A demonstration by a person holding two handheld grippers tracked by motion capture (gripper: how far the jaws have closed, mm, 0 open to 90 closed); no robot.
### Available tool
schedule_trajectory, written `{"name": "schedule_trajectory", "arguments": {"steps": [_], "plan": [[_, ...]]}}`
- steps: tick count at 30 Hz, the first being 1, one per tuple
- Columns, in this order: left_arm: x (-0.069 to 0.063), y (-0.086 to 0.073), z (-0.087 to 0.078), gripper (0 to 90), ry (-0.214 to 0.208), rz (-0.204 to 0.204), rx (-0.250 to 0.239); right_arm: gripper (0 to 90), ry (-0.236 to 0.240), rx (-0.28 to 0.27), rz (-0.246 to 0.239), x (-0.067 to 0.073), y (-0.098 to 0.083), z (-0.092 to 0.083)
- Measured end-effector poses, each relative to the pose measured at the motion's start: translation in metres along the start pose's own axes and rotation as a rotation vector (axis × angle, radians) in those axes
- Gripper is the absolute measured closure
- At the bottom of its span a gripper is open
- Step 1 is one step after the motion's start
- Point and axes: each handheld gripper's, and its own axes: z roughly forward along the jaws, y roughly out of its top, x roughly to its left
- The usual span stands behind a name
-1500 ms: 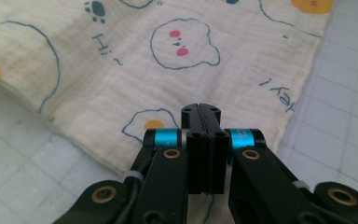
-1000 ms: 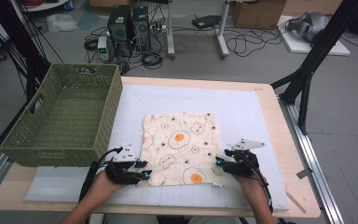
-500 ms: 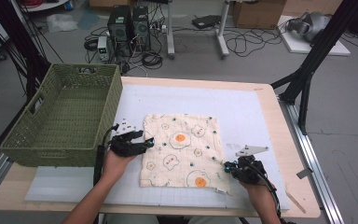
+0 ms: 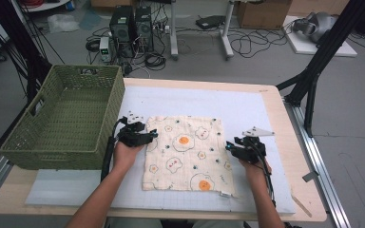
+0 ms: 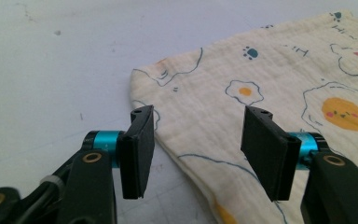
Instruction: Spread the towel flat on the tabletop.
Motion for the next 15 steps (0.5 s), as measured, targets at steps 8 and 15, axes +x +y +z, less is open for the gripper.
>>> {"name": "schedule_trajectory", "arguments": {"steps": [8,15], "plan": [[0.006,-0.002,0.001,45.9,-0.003,-0.001,0.008,74.3,0.007,0.052,0.019,0.004,0.022,0.041],[0.007,-0.004,0.003,50.9,-0.012,0.002,0.012,87.0,-0.146,0.103,-0.04,0.004,0.022,0.032]]}}
